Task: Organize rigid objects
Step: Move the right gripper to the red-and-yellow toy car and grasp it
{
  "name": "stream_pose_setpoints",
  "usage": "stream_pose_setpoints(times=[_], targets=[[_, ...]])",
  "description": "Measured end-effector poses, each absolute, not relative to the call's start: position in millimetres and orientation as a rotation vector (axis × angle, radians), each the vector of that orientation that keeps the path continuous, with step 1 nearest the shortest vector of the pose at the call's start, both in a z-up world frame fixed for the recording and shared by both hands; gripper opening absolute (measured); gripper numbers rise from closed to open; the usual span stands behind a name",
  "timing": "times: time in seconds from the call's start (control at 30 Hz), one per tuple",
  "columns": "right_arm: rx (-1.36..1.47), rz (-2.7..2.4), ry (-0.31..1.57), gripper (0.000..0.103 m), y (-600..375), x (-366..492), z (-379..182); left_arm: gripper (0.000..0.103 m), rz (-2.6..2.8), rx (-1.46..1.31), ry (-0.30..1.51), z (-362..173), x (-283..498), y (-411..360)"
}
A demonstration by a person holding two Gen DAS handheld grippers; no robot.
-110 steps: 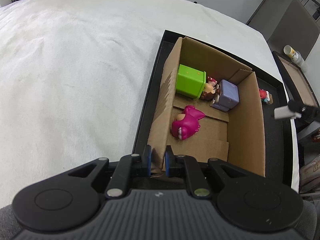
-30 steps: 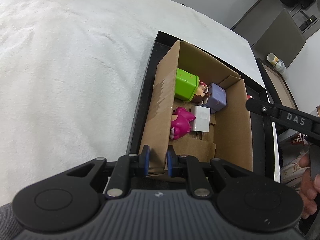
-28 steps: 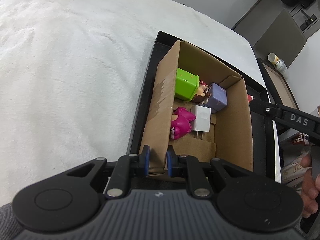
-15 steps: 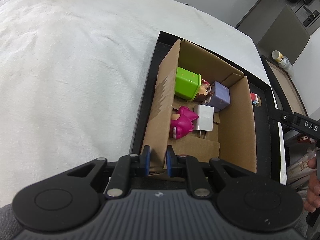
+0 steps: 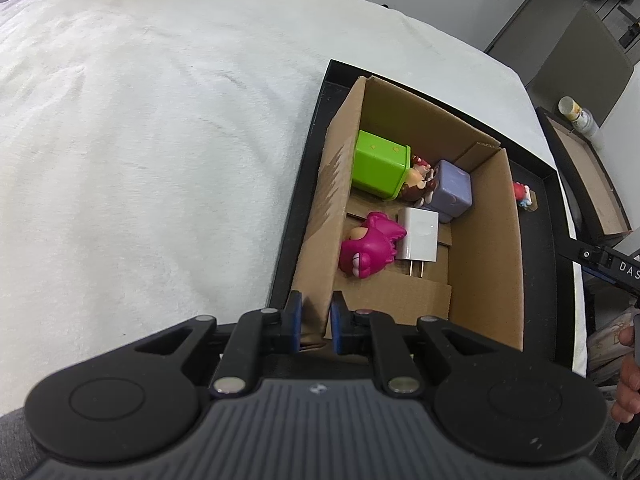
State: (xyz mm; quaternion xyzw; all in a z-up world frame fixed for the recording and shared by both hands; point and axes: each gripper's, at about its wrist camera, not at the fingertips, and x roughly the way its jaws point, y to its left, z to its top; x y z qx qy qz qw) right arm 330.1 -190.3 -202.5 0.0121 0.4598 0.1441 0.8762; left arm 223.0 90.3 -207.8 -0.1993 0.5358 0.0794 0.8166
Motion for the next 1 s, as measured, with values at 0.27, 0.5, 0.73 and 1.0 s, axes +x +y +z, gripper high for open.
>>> stream_pose_setpoints(times=[0.27,0.5,0.73,1.0], targets=[[0.058,0.286,0.968,0.076,-210.6,338.6,-217.5,0.013,0.185,-0.424,1.146,-209.0,225.5,87.7],[0.086,0.288,0.972,0.076,-222.3,348.9,-230.3,0.013,0.205,-0.416,1.163,-212.2,229.7,86.0],[0.080,0.282,0.984,0.076,-224.0,366.0,-247.1,0.013,0.213,-0.412,1.173,-213.5,232.9,83.6],[0.070,0.272,1.000,0.078,-217.9,396.0,-262.8,0.013,0.220,-0.394,1.183,-216.6,236.8,80.0]])
